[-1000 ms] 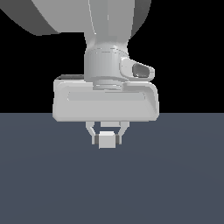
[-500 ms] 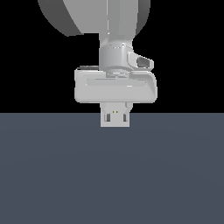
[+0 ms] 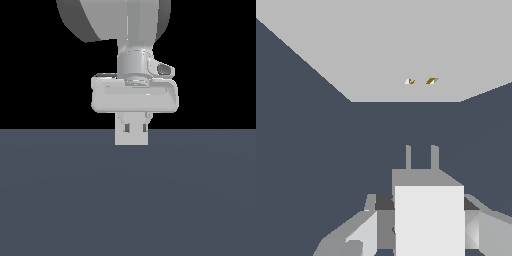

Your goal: Plug the charger into the wall socket.

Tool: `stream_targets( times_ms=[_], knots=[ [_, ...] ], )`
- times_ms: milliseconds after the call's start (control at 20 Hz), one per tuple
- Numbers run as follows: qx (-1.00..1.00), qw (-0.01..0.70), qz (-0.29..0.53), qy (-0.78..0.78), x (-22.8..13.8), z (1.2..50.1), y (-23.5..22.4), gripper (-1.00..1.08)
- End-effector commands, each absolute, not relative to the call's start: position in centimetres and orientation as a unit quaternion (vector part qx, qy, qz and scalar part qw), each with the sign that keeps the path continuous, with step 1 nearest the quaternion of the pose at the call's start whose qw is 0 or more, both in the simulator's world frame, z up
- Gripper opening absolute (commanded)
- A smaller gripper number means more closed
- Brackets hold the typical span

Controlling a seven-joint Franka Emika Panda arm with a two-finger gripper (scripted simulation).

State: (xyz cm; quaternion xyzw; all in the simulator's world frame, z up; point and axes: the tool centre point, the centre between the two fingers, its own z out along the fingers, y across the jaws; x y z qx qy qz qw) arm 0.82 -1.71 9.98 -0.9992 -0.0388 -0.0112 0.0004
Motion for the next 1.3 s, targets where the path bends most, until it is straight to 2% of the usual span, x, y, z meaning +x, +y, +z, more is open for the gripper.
stream_targets(
  times_ms=[0, 450, 1250],
  knots=[
    [-0.999, 0.0, -0.011, -0.039, 0.9, 10.0, -1.7, -1.0],
    [-0.999, 0.0, -0.011, -0.039, 1.5, 10.0, -1.7, -1.0],
    [-0.999, 0.0, -0.011, -0.039, 5.8, 10.0, -1.3, -1.0]
  ],
)
